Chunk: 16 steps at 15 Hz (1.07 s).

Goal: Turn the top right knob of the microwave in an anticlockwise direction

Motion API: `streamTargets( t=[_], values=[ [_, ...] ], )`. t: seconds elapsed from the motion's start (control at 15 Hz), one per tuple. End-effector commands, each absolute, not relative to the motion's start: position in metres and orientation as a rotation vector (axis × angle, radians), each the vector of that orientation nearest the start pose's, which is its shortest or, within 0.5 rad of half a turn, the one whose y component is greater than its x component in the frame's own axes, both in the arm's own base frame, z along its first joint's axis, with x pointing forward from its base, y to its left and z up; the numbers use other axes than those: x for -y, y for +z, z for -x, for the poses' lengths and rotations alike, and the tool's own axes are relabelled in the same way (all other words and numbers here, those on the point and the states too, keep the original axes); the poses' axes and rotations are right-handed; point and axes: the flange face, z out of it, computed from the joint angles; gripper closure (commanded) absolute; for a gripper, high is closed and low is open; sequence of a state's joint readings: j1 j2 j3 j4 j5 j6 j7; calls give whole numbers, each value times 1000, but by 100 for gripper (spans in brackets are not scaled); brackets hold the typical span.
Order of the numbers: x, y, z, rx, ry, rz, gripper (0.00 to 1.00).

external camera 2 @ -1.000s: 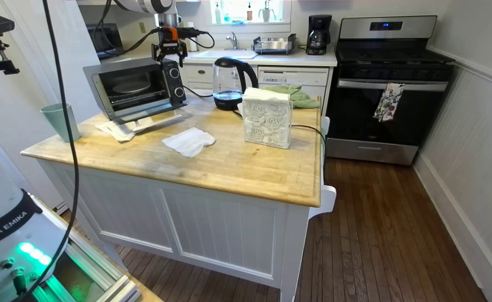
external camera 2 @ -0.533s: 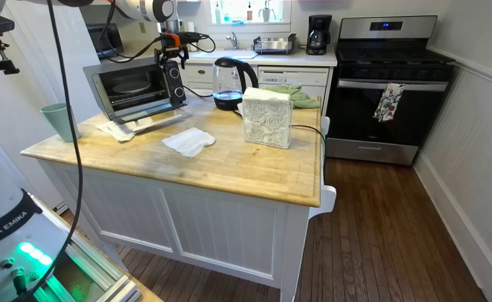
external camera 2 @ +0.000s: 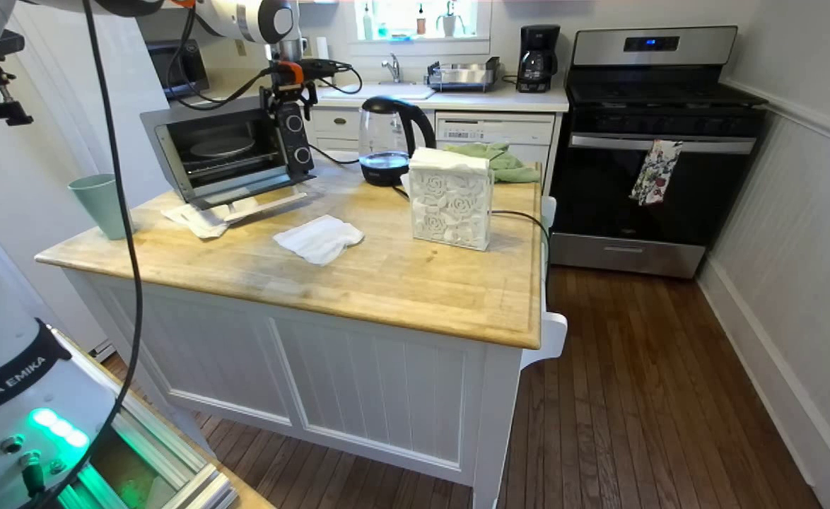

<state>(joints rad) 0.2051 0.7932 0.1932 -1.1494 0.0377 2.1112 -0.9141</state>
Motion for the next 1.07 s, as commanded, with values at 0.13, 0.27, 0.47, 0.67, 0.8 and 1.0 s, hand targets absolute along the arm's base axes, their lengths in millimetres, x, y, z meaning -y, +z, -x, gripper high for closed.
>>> streamTargets(
  t=[0.13,0.27,0.47,0.67,0.8,1.0],
  values=[
    [-262,345,-725,1693,-256,2429,0],
    [-260,344,-723,1687,-221,2437,0],
    [-263,347,-718,1683,-186,2419,0],
    [-266,354,-716,1693,-211,2406,0],
    [-268,359,-715,1698,-227,2397,0],
    [-270,367,-712,1703,-235,2391,0]
  ],
)
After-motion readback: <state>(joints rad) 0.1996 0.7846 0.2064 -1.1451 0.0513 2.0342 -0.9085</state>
